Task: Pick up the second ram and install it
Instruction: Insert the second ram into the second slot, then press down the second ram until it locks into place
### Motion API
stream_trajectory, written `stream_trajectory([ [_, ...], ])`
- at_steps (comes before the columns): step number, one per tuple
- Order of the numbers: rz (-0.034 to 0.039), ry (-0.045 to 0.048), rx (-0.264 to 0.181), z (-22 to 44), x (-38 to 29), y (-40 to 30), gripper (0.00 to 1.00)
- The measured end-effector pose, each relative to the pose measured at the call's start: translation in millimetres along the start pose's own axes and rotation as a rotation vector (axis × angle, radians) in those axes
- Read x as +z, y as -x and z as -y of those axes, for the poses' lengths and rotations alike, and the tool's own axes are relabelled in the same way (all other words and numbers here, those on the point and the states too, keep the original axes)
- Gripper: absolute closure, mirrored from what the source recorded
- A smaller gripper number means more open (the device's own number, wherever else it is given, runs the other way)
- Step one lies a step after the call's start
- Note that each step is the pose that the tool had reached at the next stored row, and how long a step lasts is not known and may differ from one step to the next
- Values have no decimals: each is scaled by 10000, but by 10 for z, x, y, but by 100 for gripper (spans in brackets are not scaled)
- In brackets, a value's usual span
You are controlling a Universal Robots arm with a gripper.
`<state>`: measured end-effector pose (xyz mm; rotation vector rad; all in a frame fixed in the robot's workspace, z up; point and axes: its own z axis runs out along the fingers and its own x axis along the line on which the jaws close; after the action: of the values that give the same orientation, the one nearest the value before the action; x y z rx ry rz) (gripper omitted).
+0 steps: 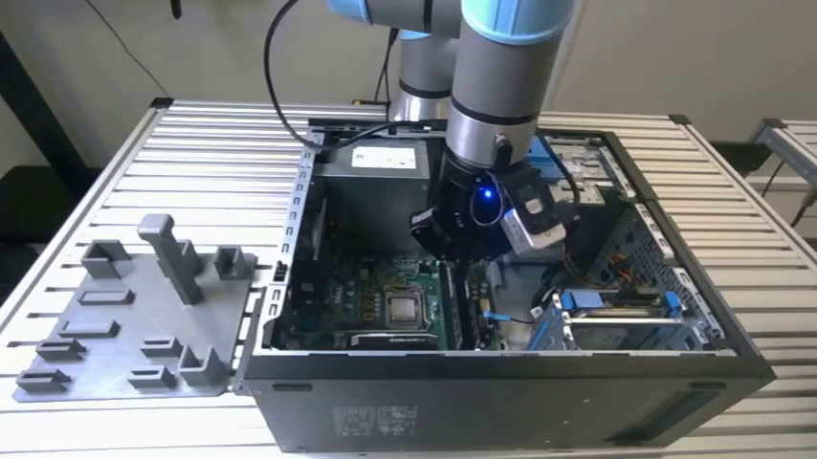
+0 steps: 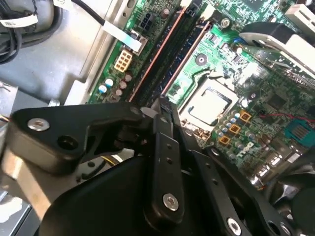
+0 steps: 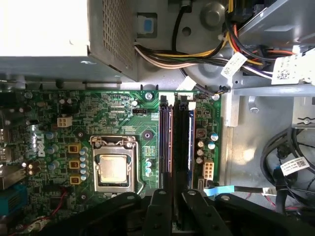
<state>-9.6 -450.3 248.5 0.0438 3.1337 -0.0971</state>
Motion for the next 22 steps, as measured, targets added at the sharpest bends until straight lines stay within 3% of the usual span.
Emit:
stream_trajectory([
  [17,0,-1,-5,1,0,-15,89],
  [22,20,2,-336,1,0,-15,89],
])
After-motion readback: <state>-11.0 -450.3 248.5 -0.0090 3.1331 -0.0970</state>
